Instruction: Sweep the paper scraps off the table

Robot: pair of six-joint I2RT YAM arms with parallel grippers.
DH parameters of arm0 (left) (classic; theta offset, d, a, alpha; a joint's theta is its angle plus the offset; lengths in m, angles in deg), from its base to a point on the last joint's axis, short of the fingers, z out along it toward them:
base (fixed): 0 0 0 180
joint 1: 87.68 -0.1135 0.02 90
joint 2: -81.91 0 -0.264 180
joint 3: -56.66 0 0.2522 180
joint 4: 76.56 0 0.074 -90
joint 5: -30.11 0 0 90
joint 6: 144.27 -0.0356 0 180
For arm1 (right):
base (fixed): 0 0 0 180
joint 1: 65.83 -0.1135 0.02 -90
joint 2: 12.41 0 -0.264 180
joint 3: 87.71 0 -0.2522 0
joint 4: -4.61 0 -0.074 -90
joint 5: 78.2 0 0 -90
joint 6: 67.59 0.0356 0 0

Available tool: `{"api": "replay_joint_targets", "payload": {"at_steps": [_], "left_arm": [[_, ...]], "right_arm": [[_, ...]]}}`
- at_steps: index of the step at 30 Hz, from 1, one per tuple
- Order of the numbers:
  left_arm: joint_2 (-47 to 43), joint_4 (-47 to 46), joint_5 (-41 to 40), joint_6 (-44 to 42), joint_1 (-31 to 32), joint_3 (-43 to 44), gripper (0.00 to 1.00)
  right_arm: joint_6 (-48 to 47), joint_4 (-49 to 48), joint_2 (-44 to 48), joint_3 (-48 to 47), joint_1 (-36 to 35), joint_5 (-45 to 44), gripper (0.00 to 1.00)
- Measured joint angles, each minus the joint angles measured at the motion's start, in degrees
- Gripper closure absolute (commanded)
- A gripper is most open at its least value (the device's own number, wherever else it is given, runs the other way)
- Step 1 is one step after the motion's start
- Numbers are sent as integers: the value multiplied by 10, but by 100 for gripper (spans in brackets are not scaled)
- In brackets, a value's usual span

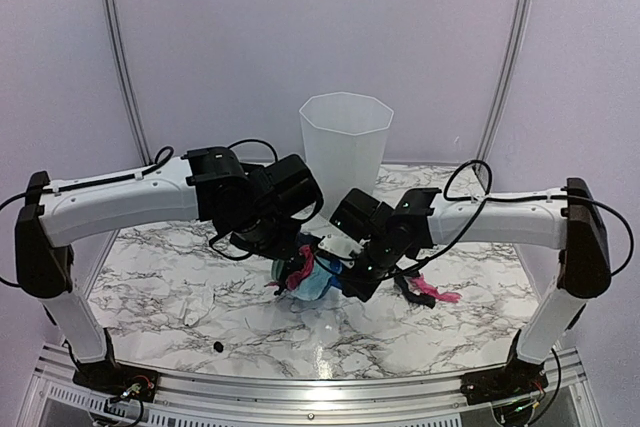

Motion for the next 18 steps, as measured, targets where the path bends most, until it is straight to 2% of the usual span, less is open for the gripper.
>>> {"api": "replay_joint_targets", "payload": {"at_steps": [10,18], "left_arm": [[-68,30,-43,13,0,38,100],[-78,40,-67,13,0,74,100]], "right_arm": [[7,13,25,-47,0,-28,100],[14,40,22,-116,0,-69,100]]}}
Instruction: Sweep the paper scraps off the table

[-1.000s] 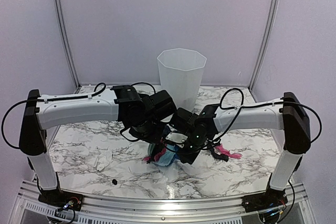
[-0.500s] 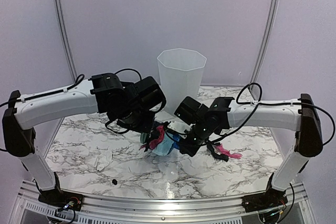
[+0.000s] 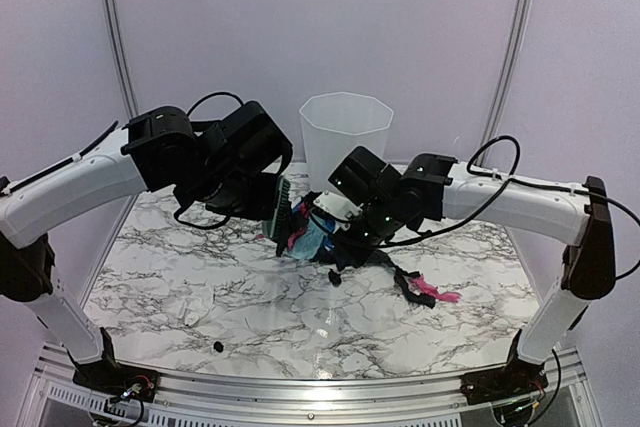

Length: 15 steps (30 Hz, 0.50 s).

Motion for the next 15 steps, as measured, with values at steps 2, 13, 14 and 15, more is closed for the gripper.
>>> {"api": "replay_joint_targets", "payload": {"at_steps": [2,13,14,15], "left_arm": [[0,5,-9,0,0,6,100],[0,34,-58,-3,-7,59,100],[-1,36,-62,-4,-9,63,100],[-1,38,-66,-6,-10,65,100]], "right_arm": [[2,8,-2,-10,0,-5,100],[13,28,-4,-24,0,-21,100],[13,29,-4,-24,0,-22,100],[14,32,-5,-25,0,-24,100]]}}
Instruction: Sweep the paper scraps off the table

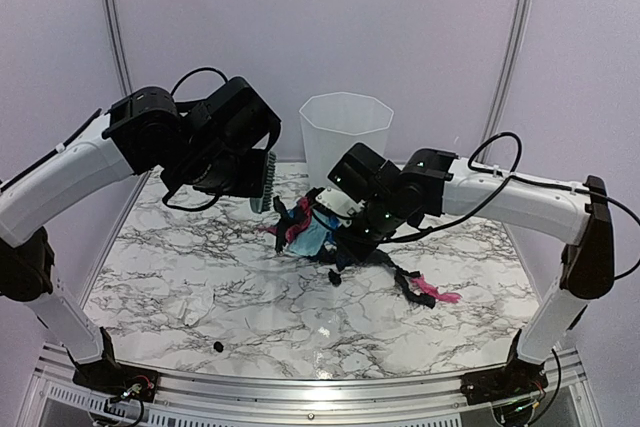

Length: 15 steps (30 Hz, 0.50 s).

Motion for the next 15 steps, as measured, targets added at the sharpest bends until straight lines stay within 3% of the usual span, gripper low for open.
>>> {"api": "replay_joint_targets", "payload": {"at_steps": [15], "left_arm": [[-2,24,-58,7,-16,3,100]], "right_arm": [[12,3,-3,-31,0,-4,100]]}}
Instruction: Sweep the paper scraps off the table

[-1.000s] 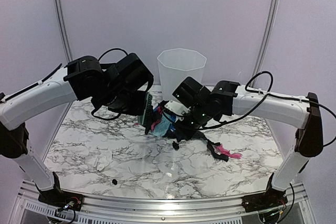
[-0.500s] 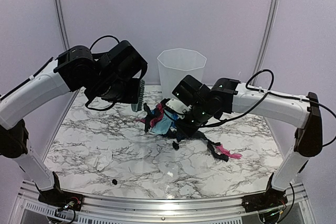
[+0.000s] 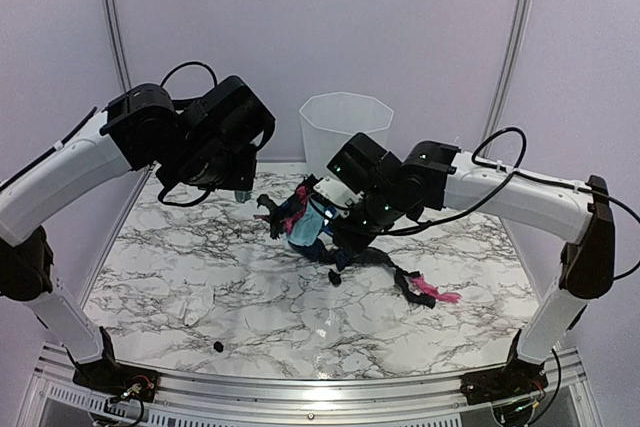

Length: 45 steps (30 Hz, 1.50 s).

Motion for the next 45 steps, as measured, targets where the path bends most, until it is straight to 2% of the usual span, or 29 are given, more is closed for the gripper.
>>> {"api": "replay_joint_targets", "payload": {"at_steps": [11,24,35,45], "left_arm": [[-68,18,-42,26,-29,-20,100],[-111,22,-51,65,-42,-116,100],[-194,27,-48,112,-57,-217,100],[-214,27,-29,141,-57,-259,100]], "right_arm": [[0,0,-5,-37,4,2,100],[0,15,-35,-104,12,2,100],[0,37,-61,-178,16,2,100],[0,59,-100,-263,24,3,100]]}}
